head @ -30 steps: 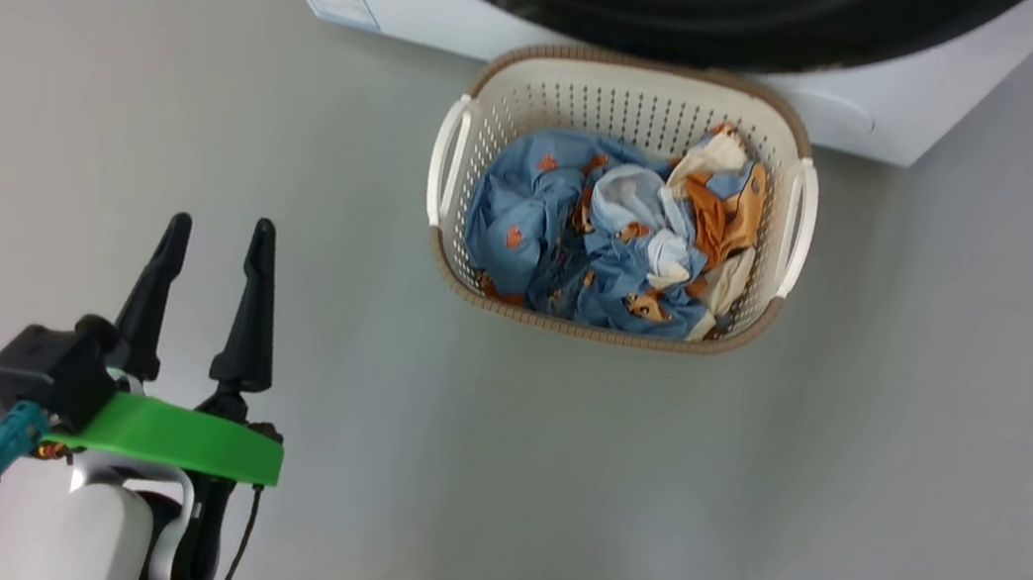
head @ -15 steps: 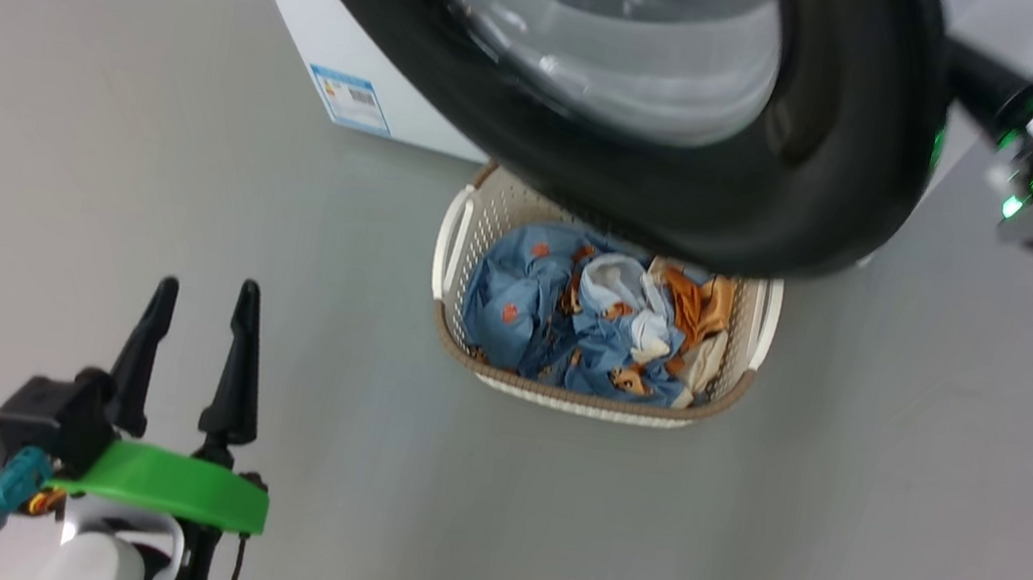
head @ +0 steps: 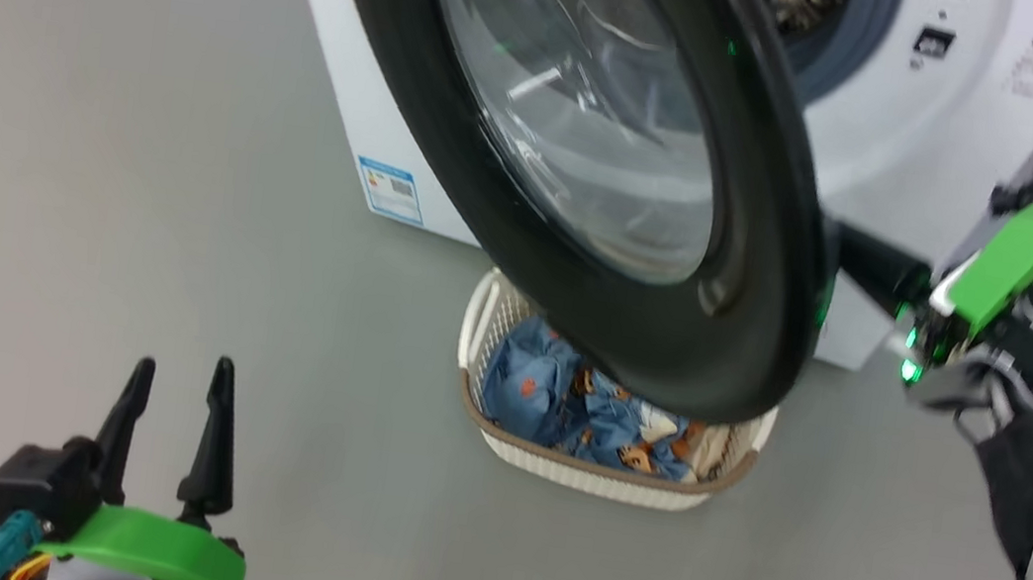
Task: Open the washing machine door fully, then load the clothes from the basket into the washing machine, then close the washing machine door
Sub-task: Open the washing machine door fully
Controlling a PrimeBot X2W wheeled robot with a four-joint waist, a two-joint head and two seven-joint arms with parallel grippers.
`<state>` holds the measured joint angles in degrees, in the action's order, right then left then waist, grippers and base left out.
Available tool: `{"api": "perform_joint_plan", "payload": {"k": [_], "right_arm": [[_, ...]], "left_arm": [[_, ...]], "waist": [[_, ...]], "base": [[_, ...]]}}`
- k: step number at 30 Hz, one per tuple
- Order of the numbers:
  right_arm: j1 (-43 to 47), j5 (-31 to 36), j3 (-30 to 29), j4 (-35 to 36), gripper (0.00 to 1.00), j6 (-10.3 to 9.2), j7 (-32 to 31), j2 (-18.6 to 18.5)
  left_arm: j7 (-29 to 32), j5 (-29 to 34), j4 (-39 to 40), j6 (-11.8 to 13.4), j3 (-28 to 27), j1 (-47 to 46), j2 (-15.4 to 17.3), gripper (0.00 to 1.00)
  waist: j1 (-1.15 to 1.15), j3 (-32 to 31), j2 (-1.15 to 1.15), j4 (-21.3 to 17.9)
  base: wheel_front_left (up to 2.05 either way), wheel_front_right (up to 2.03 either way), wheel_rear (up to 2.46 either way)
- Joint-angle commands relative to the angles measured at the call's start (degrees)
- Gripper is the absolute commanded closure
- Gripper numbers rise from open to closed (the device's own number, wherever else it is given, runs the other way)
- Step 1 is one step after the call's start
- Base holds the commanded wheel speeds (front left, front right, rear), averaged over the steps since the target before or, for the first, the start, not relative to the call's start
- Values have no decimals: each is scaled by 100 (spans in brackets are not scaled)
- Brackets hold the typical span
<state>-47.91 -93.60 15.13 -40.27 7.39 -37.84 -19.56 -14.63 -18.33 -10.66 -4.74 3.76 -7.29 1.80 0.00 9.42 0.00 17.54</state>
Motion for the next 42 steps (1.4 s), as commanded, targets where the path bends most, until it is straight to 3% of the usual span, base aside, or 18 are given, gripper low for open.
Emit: {"api": "perform_joint_plan", "payload": {"k": [1, 23, 32, 42], "right_arm": [[210, -82, 54, 220, 100, 10, -80, 105], [1713, -364, 21, 1301, 100, 10, -346, 536], [1815, -342, -7, 1415, 100, 10, -365, 616], [1863, -283, -52, 1514, 100, 10, -349, 621]], "left_arm": [[-37, 66, 89, -6, -206, 9, 108, 0], [-37, 225, -115, -92, -217, 275, 108, 0], [-37, 160, -124, -45, -220, 282, 108, 0], [-37, 115, -127, 4, -223, 302, 108, 0]], "waist": [[0, -283, 0, 240], [0, -833, 0, 1197], [0, -817, 0, 1211], [0, -879, 0, 944]], "base": [[0, 0, 0], [0, 0, 0], [0, 0, 0], [0, 0, 0]]}}
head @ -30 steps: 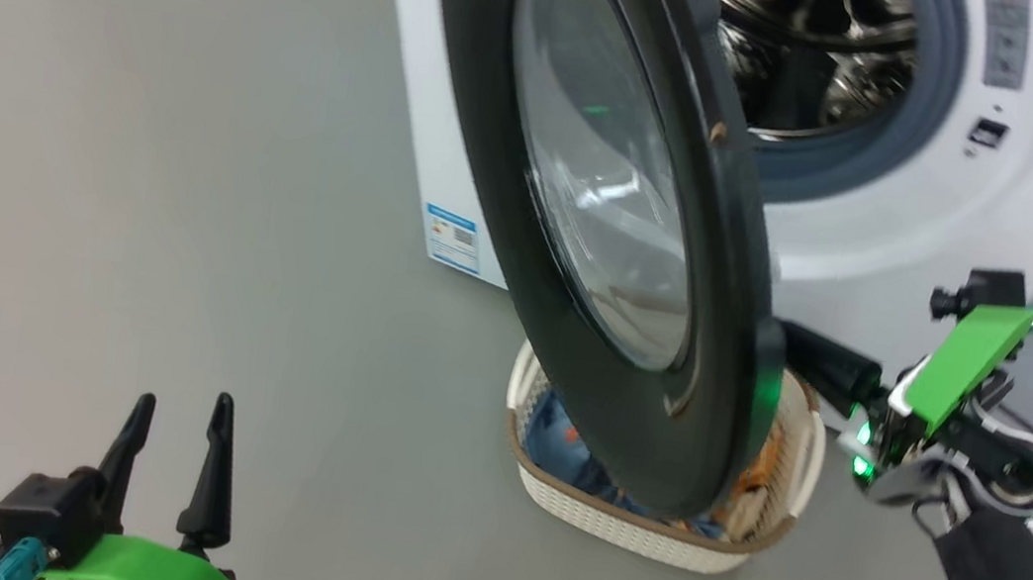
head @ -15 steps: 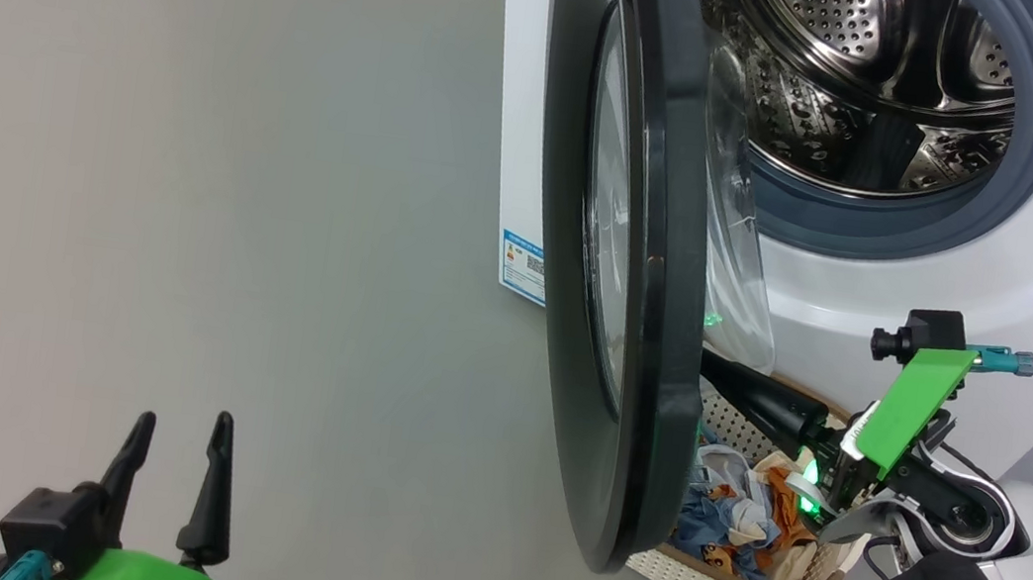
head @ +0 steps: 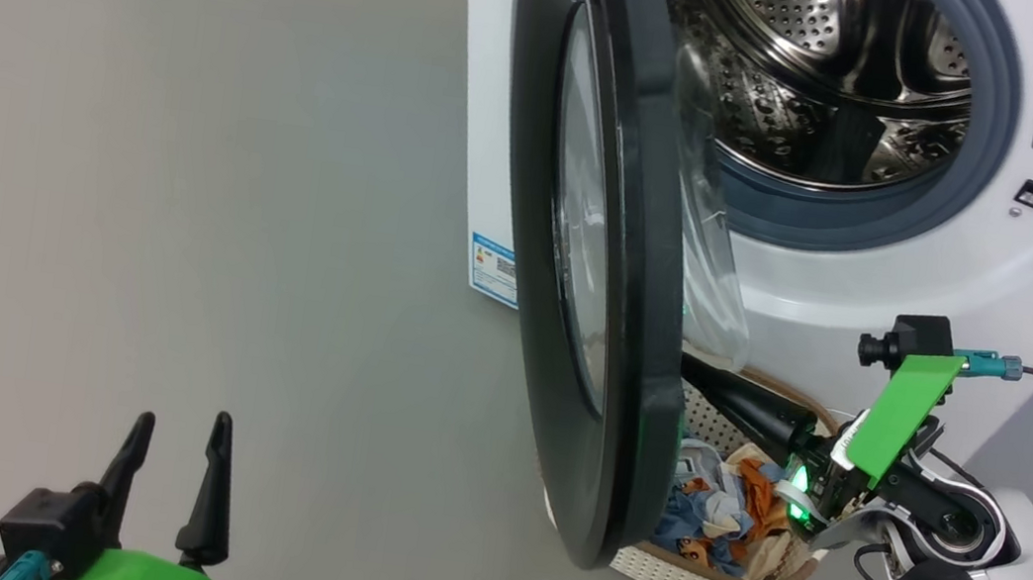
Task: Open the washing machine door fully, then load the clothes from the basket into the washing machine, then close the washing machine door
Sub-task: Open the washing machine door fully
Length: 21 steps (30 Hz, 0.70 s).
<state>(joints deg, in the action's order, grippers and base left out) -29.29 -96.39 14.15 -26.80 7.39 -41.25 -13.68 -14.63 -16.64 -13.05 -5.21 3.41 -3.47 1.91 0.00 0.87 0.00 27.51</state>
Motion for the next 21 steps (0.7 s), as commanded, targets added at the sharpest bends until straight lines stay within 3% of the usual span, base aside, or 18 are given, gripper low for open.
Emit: {"api": "perform_joint_plan", "payload": {"k": [1, 2, 5, 6, 7, 8, 13, 21], "right_arm": [[8, 19, 30, 186, 100, 10, 28, 30], [18, 30, 10, 205, 100, 10, 60, 30], [50, 68, -56, 282, 62, 10, 156, 18], [67, 74, -76, 317, 54, 10, 177, 16], [86, 94, -104, 361, 20, 10, 225, 13], [105, 134, -143, 413, 0, 10, 312, 8], [289, 458, -287, 851, 0, 10, 843, 16], [673, 1521, -68, 1726, 0, 10, 1884, -48]], "left_arm": [[-37, -61, 105, 53, -183, -75, 97, 0], [-37, -68, 97, 53, -176, -70, 97, 0], [-37, -73, 76, 61, -165, -66, 97, 0], [-37, -68, 74, 61, -164, -66, 97, 0], [-37, -70, 71, 59, -163, -63, 97, 0], [-37, -71, 68, 59, -164, -61, 97, 0], [-37, -96, 83, 51, -149, -66, 97, 0], [-37, -49, 130, 45, -199, -55, 97, 0]], "waist": [[0, -37, 0, -97], [0, -52, 0, -143], [0, -92, 0, -290], [0, -107, 0, -344], [0, -124, 0, -398], [0, -137, 0, -454], [0, -174, 0, -736], [0, -174, 0, -1292]], "base": [[0, 0, 0], [0, 0, 0], [0, 0, 0], [0, 0, 0], [0, 0, 0], [0, 0, 0], [0, 0, 0], [0, 0, 0]]}}
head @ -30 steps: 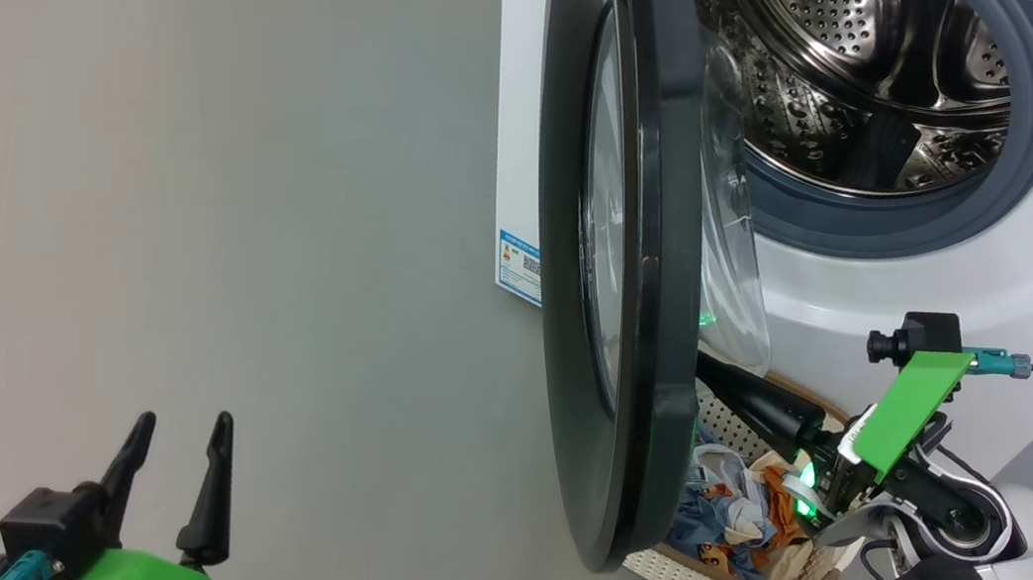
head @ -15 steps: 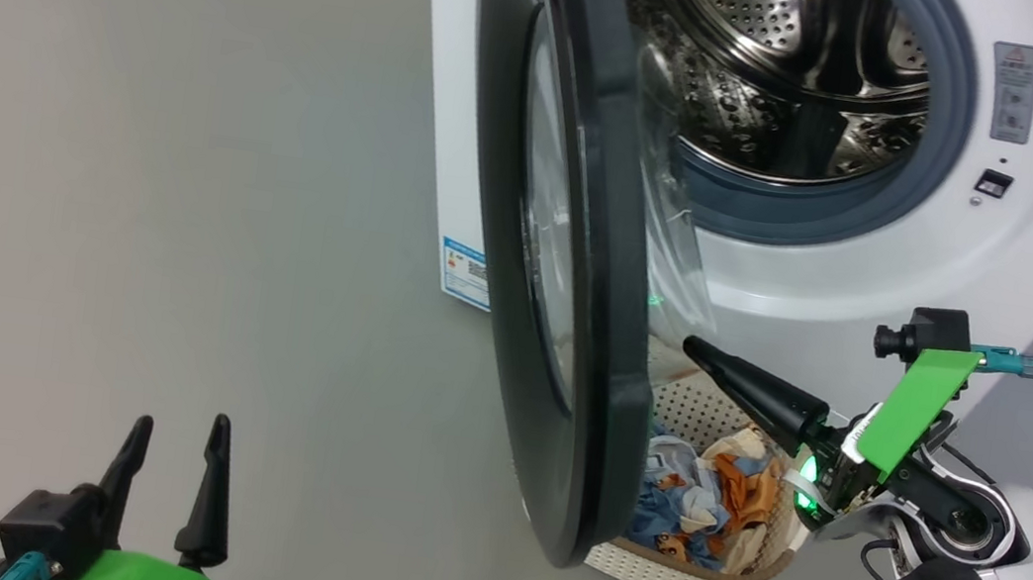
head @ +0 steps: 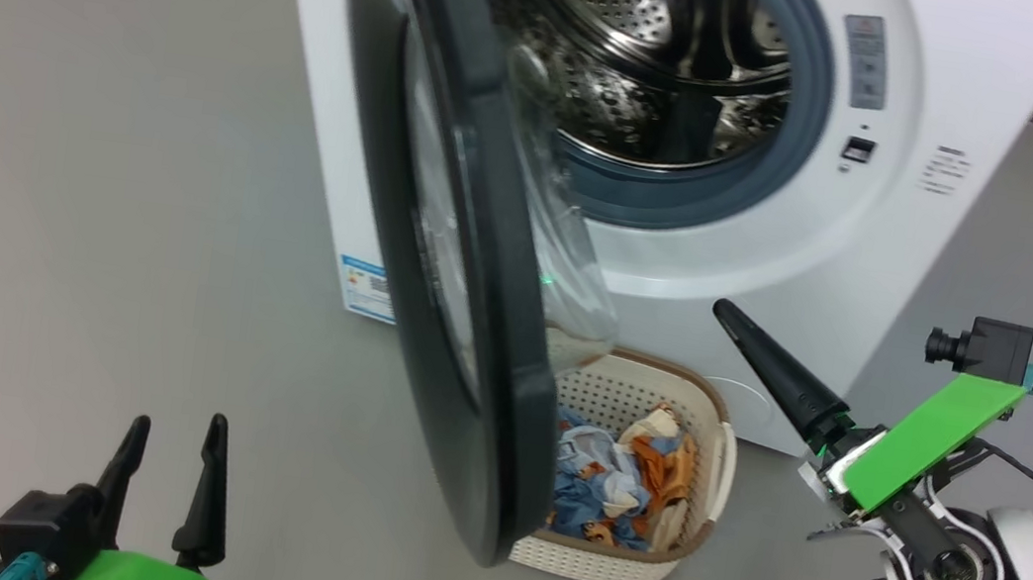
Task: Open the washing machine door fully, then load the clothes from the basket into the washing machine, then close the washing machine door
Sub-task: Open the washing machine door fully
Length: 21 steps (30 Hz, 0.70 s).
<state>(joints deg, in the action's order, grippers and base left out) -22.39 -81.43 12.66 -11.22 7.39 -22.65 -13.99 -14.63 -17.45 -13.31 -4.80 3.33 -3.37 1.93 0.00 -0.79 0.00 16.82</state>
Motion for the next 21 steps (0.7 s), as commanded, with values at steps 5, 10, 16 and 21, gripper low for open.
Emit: {"api": "perform_joint_plan", "payload": {"k": [5, 10, 16, 21], "right_arm": [[135, 903, 292, 306, 0, 10, 816, -142], [315, 1683, 383, 217, 0, 10, 1690, -210], [619, 2345, 328, 155, 0, 10, 2622, -217], [855, 3054, 240, 73, 0, 10, 3292, -218]], "left_arm": [[-37, 67, 218, 15, -227, -56, 95, 0], [-37, 73, 292, 45, -232, -55, 95, 0], [-37, 75, 382, 87, -252, -54, 95, 0], [-37, 83, 477, 96, -261, -72, 95, 0]], "waist": [[0, 22, 0, -610], [0, 60, 0, -927], [0, 128, 0, -1209], [0, 193, 0, -1372]], "base": [[0, 0, 0], [0, 0, 0], [0, 0, 0], [0, 0, 0]]}}
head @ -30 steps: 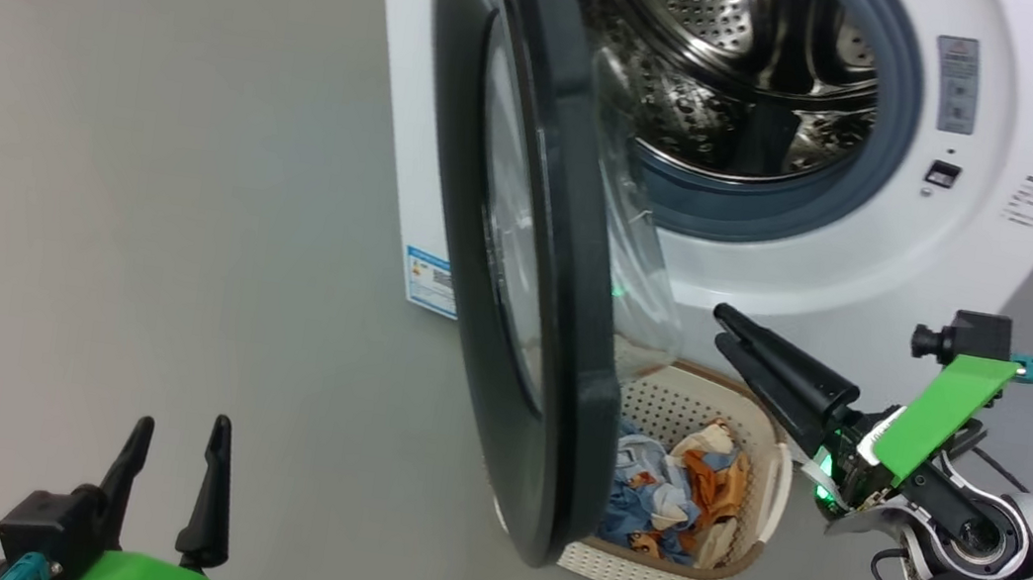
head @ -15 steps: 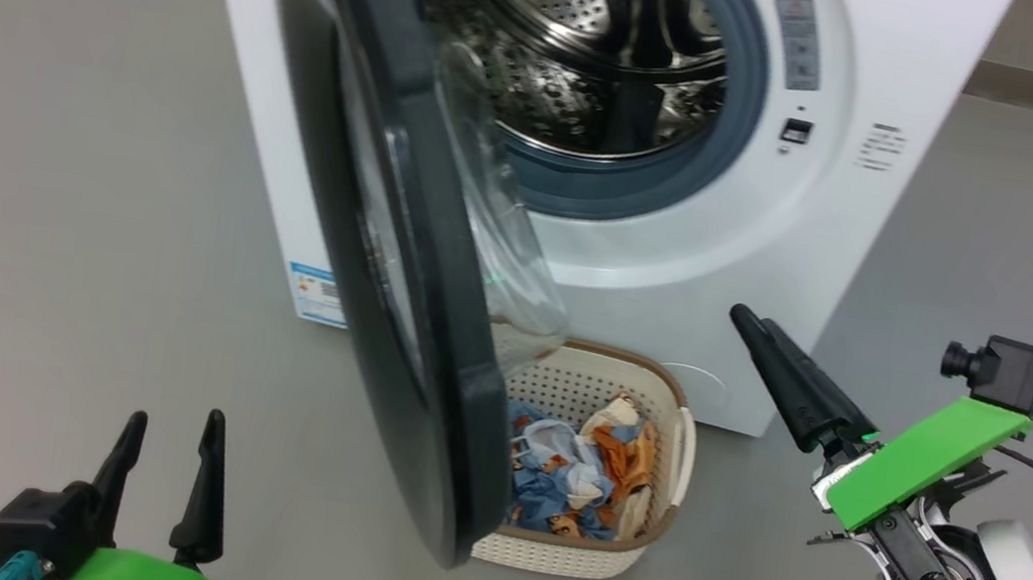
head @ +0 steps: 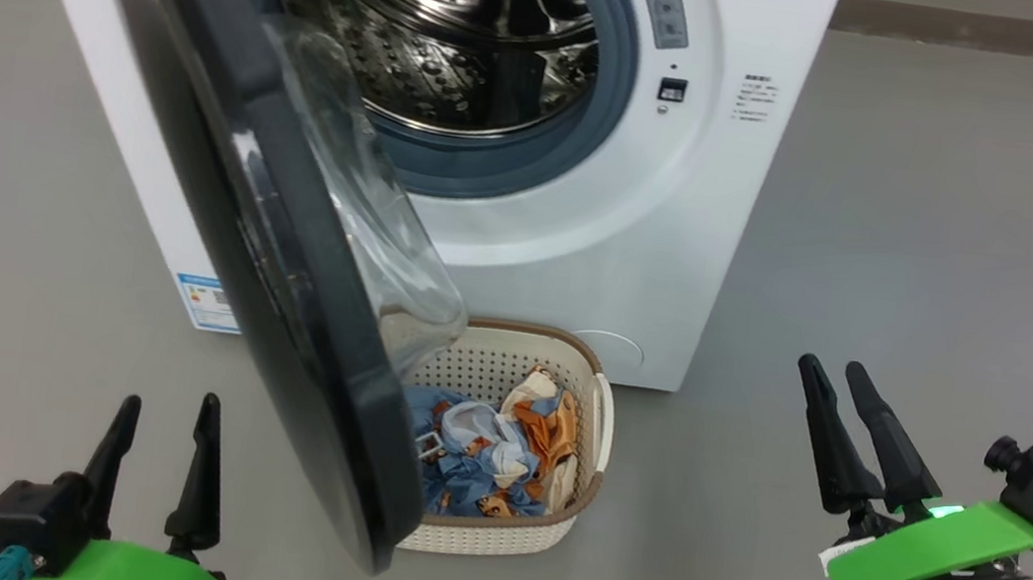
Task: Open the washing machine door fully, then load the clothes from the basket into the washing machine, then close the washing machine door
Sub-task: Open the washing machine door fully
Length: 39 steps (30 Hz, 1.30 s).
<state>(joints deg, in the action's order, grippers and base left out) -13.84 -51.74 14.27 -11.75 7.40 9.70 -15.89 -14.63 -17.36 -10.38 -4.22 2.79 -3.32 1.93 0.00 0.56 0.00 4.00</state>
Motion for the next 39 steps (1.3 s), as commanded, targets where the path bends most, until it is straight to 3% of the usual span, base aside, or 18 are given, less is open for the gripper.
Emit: {"api": "perform_joint_plan", "payload": {"k": [1, 10, 25, 39], "right_arm": [[34, 221, 78, 101, 0, 9, 132, -28], [231, 1652, -115, -115, 0, 9, 496, -86], [531, 2968, -930, -420, 0, 9, 529, 370], [553, 3282, -1063, -329, 0, 9, 530, 538]], "left_arm": [[-37, 81, 209, 42, -209, -73, 95, 0], [-37, 95, 307, 75, -211, 32, 95, 0], [-37, 134, 300, 83, -198, 98, 95, 0], [-37, 131, 278, 51, -199, 83, 95, 0]], "waist": [[0, 62, 0, -123], [0, 35, 0, -282], [0, -32, 0, -310], [0, -27, 0, -271]], "base": [[0, 0, 0], [0, 0, 0], [0, 0, 0], [0, 0, 0]]}}
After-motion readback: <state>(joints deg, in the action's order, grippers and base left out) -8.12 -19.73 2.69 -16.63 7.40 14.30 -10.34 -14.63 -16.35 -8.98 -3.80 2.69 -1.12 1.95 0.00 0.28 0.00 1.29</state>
